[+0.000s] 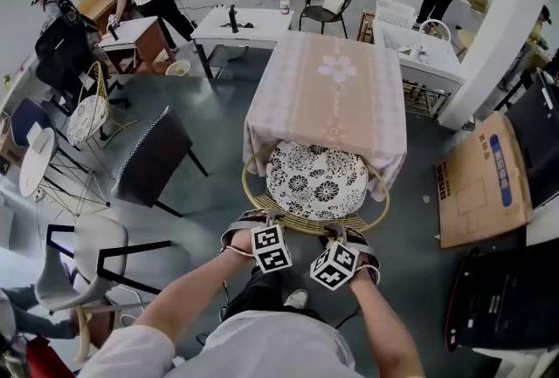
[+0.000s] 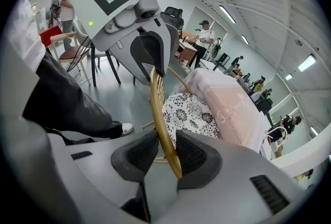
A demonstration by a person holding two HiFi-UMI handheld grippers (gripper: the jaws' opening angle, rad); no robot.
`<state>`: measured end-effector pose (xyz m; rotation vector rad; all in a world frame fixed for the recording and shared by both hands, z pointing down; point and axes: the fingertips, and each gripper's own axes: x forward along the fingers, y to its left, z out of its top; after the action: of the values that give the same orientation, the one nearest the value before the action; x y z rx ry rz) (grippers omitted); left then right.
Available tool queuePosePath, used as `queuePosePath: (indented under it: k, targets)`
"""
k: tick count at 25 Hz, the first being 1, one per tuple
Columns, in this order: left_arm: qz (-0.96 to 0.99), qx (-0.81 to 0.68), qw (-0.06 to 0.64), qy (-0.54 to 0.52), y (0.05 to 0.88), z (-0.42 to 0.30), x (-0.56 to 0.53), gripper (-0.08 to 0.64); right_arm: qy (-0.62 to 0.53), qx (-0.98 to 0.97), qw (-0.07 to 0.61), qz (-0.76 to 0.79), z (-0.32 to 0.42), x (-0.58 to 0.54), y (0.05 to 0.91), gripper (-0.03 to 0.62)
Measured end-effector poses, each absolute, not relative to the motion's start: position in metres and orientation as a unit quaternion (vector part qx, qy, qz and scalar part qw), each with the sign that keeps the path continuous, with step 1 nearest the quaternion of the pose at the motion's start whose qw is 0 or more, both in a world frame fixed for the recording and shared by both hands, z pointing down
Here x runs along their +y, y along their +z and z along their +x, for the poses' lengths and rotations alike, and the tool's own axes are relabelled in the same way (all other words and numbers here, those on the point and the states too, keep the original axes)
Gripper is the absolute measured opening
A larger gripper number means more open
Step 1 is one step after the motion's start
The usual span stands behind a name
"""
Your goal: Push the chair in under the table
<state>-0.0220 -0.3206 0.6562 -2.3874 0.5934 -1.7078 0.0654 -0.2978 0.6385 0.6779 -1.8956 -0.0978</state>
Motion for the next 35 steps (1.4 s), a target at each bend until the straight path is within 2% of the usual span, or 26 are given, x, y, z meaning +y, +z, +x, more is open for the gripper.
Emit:
queuePosePath:
  k: [16, 35]
  targets:
    - [-0.794, 0.198, 0.06, -0.571, 0.658, -0.011, -0.365, 0.127, -0.029, -0.797, 0.537, 0.275, 0.076, -0.343, 0.638, 0.095]
    - [-0.792, 0.214, 0.065, -0.567, 0.659, -0.015, -0.365, 0.129, -0.023, -0.793, 0.523, 0.312, 0.073, -0.343, 0.64, 0.11]
